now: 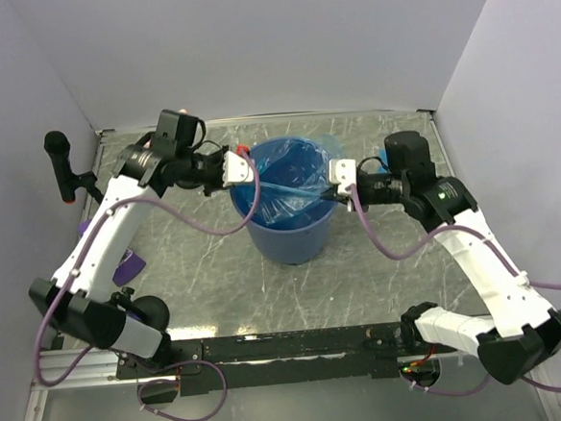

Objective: Put the trash bags into the trash bin

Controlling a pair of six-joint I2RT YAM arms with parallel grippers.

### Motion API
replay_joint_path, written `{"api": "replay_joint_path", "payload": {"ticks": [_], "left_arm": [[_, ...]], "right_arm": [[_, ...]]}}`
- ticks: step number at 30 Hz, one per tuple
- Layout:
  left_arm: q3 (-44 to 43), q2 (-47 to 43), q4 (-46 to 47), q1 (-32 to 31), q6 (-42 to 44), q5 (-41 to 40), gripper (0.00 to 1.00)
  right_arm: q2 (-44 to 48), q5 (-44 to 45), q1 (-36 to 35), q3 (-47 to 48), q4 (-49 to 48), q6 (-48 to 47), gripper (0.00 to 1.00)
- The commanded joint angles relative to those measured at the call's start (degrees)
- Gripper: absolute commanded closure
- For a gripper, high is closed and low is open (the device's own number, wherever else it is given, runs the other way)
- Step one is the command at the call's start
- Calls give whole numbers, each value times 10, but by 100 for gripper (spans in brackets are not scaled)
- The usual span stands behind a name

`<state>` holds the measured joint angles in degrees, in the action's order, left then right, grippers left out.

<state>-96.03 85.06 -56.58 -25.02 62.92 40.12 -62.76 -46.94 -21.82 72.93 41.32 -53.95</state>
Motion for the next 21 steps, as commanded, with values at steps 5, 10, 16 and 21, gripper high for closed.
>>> {"api": "replay_joint_path", "payload": {"ticks": [5, 10, 16, 21], "left_arm": [[94, -115, 71, -30, 5, -73, 99], [142, -160, 114, -50, 7, -111, 99], [183, -184, 136, -61, 20, -140, 99], [192, -208, 167, -68, 8, -130, 99]], "right_arm": [[82, 28, -16, -71, -36, 9, 100], [121, 47, -17, -95, -48, 6, 100], [136, 27, -19, -107, -9, -32, 100], [150, -3, -28, -109, 61, -63, 100]]}}
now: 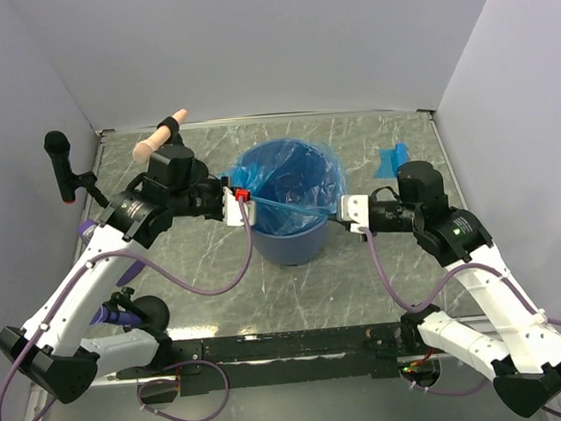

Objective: Put the trash bags into the trash bin

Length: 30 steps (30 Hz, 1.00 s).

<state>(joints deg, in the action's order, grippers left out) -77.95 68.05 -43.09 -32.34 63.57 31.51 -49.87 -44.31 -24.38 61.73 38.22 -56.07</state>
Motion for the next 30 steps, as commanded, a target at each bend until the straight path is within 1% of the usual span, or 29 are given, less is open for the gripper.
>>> {"api": "replay_joint_path", "payload": {"ticks": [1, 2, 4, 5, 6, 9, 11, 14, 16, 17, 18, 20, 23, 28, 30], "left_arm": [[18, -44, 49, 3, -1, -43, 99], [26, -50, 69, -1, -1, -43, 99], [42, -62, 99, -4, 4, -43, 99], [49, -65, 107, -7, 8, -43, 99], [57, -69, 120, -8, 11, -44, 99], [82, -79, 154, -12, 19, -42, 99], [93, -84, 166, -15, 27, -46, 99], [100, -86, 179, -17, 32, -51, 99], [101, -88, 181, -18, 35, -50, 99], [103, -91, 187, -17, 35, -49, 99], [105, -93, 191, -17, 35, -47, 99], [109, -95, 197, -19, 40, -44, 99], [106, -94, 202, -19, 31, -43, 99], [100, -95, 202, -19, 30, -41, 99], [99, -95, 203, -19, 24, -43, 99]], "right_arm": [[16, -38, -2, 14, 112, -46, 100], [11, -43, -2, 28, 107, -17, 92], [-12, -47, -1, 71, 96, 34, 73], [-28, -55, -1, 97, 95, 50, 66], [-42, -62, -1, 120, 90, 68, 64], [-82, -83, 0, 168, 71, 120, 60], [-95, -84, 0, 165, 40, 155, 59], [-111, -87, 0, 163, 8, 177, 58], [-121, -81, 3, 169, -16, 206, 55], [-125, -78, 3, 173, -24, 214, 50], [-133, -75, 4, 176, -31, 215, 47], [-157, -73, 4, 194, -21, 203, 44], [-184, -72, 3, 212, -3, 172, 43], [-197, -30, 3, 207, -33, 156, 42], [-204, -26, 3, 212, -27, 140, 41]]}}
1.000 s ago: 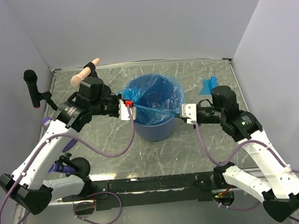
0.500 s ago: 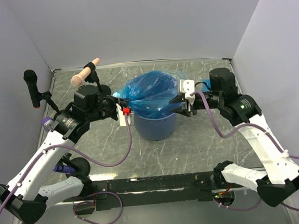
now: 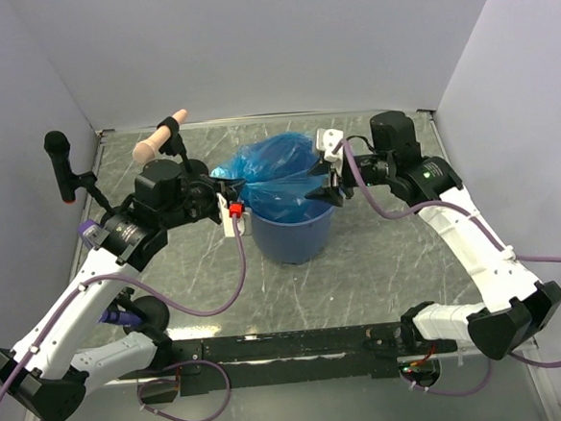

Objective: Put the trash bags into the trash bin

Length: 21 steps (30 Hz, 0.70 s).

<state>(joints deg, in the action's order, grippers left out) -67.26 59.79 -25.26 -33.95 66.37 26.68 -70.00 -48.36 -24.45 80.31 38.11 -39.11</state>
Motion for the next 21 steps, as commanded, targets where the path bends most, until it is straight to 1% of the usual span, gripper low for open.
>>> {"api": "replay_joint_path", "payload": {"ticks": [1, 3, 5, 6, 9, 11, 14, 17, 21], "left_arm": [[-8, -13, 23, -3, -4, 7, 99], [-9, -13, 30, -2, -11, 5, 99], [-10, -12, 35, -2, -29, 0, 99], [-14, -13, 32, -3, -33, -1, 99], [-22, -14, 19, -3, -51, -7, 99], [-21, -21, 12, -3, -61, -10, 99], [-13, -34, 6, -2, -71, -11, 99], [5, -42, -7, -4, -63, -6, 99], [35, -41, 5, -17, -69, -2, 99]], "right_arm": [[-7, 15, 4, 28, -17, -42, 41], [-13, 18, 3, 31, -5, -60, 40], [-17, 20, 2, 32, 11, -80, 46], [-18, 26, 0, 35, 21, -91, 53], [-8, 53, -1, 32, 25, -98, 83], [15, 60, -1, 18, 25, -114, 99], [51, 44, -1, -4, 44, -143, 100], [94, 28, -1, -27, 65, -166, 100], [144, 27, -1, -81, 82, -195, 100]]}}
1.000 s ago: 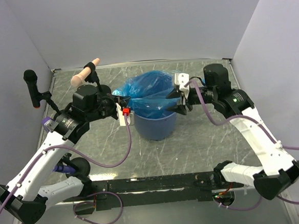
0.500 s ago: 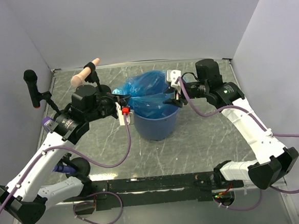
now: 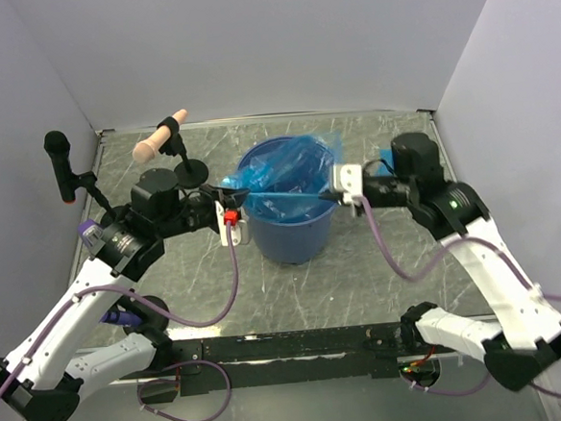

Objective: Put the trash bags into the trash bin

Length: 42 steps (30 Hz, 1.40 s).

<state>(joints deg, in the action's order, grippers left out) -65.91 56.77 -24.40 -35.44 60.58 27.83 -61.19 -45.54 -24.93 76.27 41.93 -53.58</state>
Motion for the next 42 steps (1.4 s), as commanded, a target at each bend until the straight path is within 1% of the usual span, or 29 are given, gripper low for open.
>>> {"api": "replay_joint_path", "payload": {"ticks": [1, 5, 9, 12, 15, 19, 23, 27, 29, 31, 34, 35, 36, 38, 40, 42], "left_arm": [[24, -3, 0, -12, -12, -16, 99], [14, 17, 0, -40, -11, -20, 99], [19, 12, -16, -64, 22, -43, 99], [47, -10, -7, -81, 59, -67, 99], [81, -34, -6, -89, 96, -92, 99], [125, -66, -14, -95, 127, -136, 99], [186, -99, 45, -99, 141, -186, 99], [220, -128, 166, -107, 153, -189, 99], [216, -128, 202, -109, 157, -177, 99], [212, -132, 218, -110, 154, -152, 99], [238, -145, 258, -111, 182, -100, 98], [239, -143, 250, -114, 196, -93, 99], [234, -139, 213, -118, 204, -94, 99], [226, -131, 182, -120, 178, -105, 99], [227, -123, 145, -120, 178, -131, 99], [252, -124, 158, -121, 183, -167, 99]], "right_arm": [[65, -1, 4, -54, 46, -54, 100], [95, -6, 3, -99, 50, -70, 100], [135, 0, -1, -142, 38, -76, 100], [160, 9, -3, -179, 30, -74, 100], [175, 13, -4, -210, -2, -48, 100], [179, 30, -12, -253, -77, 2, 100], [167, 48, -33, -285, -126, 19, 100], [170, 80, -41, -313, -178, 40, 100], [171, 99, -43, -328, -203, 50, 100], [171, 113, -43, -341, -224, 59, 100], [167, 128, -43, -350, -244, 83, 100], [168, 133, -43, -352, -251, 91, 100], [168, 141, -43, -357, -258, 102, 100], [168, 152, -43, -366, -264, 105, 100], [168, 164, -43, -377, -271, 109, 100], [169, 171, -43, -386, -276, 114, 100]]}}
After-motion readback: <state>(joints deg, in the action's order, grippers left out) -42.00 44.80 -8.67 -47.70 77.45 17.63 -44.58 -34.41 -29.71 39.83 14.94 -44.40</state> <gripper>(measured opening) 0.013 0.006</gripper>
